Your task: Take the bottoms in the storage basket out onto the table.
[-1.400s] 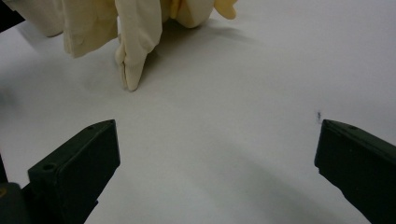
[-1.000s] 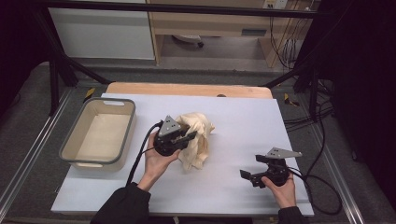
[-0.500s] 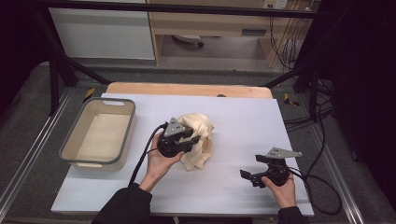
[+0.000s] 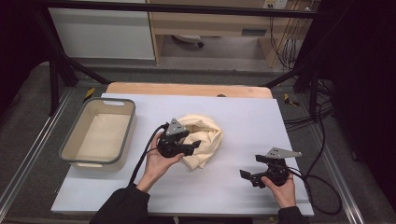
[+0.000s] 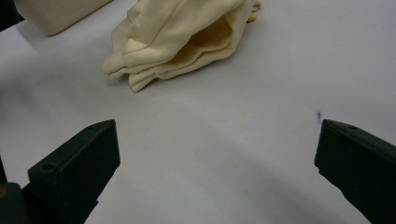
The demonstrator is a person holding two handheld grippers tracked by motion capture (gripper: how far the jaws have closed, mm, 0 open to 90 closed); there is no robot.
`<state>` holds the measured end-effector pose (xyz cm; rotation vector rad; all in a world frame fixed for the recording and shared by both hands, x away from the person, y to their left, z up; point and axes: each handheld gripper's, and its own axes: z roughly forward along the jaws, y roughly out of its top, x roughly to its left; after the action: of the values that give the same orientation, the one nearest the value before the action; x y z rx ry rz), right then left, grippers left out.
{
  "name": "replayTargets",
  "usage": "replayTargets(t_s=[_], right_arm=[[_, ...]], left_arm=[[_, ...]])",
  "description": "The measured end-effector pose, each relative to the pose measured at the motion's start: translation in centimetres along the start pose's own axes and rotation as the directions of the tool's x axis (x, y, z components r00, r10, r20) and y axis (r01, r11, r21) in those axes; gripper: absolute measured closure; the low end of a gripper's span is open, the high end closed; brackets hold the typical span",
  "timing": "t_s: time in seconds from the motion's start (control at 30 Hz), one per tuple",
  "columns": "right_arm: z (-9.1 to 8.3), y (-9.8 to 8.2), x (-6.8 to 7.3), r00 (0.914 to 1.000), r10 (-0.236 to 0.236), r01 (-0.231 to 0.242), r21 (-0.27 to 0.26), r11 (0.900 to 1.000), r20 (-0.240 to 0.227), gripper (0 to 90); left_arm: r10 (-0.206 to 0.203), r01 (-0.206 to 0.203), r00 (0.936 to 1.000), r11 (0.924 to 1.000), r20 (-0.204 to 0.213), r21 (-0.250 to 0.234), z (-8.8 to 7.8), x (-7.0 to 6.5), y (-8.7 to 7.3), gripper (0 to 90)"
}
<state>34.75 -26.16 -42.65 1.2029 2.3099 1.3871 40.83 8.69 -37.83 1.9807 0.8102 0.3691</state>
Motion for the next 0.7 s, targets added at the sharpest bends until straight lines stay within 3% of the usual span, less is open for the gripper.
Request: replayTargets(t_s=[0.5, 0.7], right_arm=[[0.0, 0.0, 0.0, 1.0, 0.001, -0.001, -0.001, 1.0, 0.0, 0.5], [0.1, 0.0, 0.0, 1.0, -0.002, 0.002, -0.001, 1.0, 0.0, 0.5]], left_arm=[[-0.012, 0.013, 0.9998, 0.9989, -0.018, 0.044, -1.0, 0.6, -0.4, 14.2], [-0.012, 0.014, 0.9995, 0.9981, -0.031, 0.06, -1.7, 1.0, -0.8, 8.5]])
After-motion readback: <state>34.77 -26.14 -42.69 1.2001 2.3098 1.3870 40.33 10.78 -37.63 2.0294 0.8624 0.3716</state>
